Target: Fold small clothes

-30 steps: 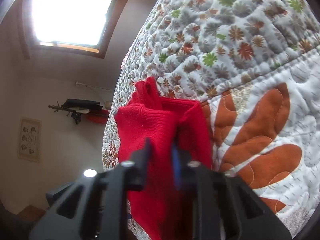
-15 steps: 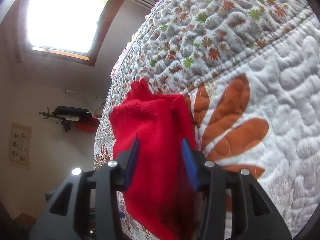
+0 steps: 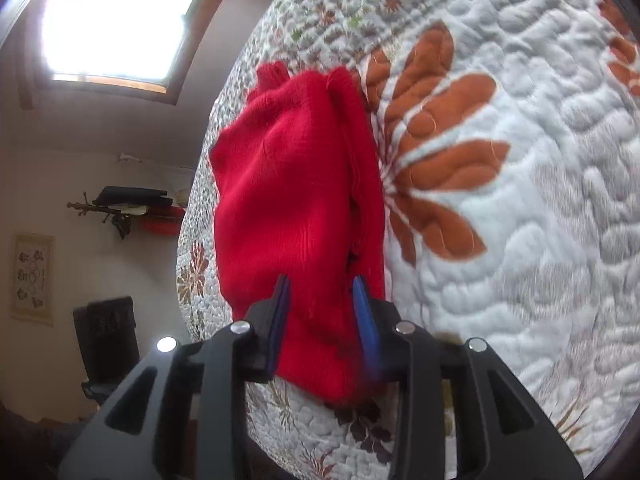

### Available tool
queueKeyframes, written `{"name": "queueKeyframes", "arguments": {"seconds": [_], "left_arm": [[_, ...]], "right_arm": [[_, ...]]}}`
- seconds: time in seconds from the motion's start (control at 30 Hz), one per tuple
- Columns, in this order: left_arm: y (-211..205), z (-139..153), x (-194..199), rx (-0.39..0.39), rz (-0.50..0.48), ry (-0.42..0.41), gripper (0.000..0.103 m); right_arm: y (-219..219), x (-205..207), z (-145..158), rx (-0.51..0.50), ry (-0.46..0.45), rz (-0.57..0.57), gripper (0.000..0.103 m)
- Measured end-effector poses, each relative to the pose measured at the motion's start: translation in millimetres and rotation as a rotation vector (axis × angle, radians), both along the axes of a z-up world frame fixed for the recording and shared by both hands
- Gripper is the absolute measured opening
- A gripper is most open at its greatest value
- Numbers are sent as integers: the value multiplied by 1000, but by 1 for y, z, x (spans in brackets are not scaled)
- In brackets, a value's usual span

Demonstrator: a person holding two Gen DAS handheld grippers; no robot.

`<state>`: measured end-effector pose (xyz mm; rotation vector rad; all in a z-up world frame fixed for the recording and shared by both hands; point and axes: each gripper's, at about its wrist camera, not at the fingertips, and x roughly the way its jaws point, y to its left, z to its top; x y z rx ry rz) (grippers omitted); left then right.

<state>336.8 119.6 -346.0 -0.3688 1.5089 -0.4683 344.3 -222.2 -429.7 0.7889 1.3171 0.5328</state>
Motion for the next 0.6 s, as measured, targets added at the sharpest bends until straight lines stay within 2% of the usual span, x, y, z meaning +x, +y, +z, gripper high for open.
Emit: {"name": "queueKeyframes", "arguments": {"seconds": [0.07, 0.1, 0.13, 0.23, 0.3, 0.33, 0.4, 0.53, 0.6], "left_arm": [[1, -4, 4, -7, 3, 6, 63], [0, -8, 5, -8, -2, 10, 63], [-1, -12, 5, -1, -8, 16, 63], [2, -29, 5, 20, -10, 76, 62], [5, -26, 2, 7, -8, 80, 62], [6, -21, 0, 7, -9, 71, 62], [9, -15, -4, -11, 0, 56, 62], [17, -12, -3, -53, 34, 33, 62], [22, -18, 1, -73, 66, 50, 62]], "right_arm": [[6, -8, -9, 9, 26, 8, 32], [7, -10, -16, 15, 41, -4, 15], [6, -11, -23, 35, 63, -20, 8], [-7, -18, -44, 92, 135, -94, 7], [-14, -25, -37, 121, 132, -119, 14], [-17, -29, -32, 128, 125, -130, 27], [-22, -41, -25, 106, 128, -141, 45], [-16, -54, -24, 111, 165, -120, 50], [-3, -51, -31, 122, 175, -95, 48]]}}
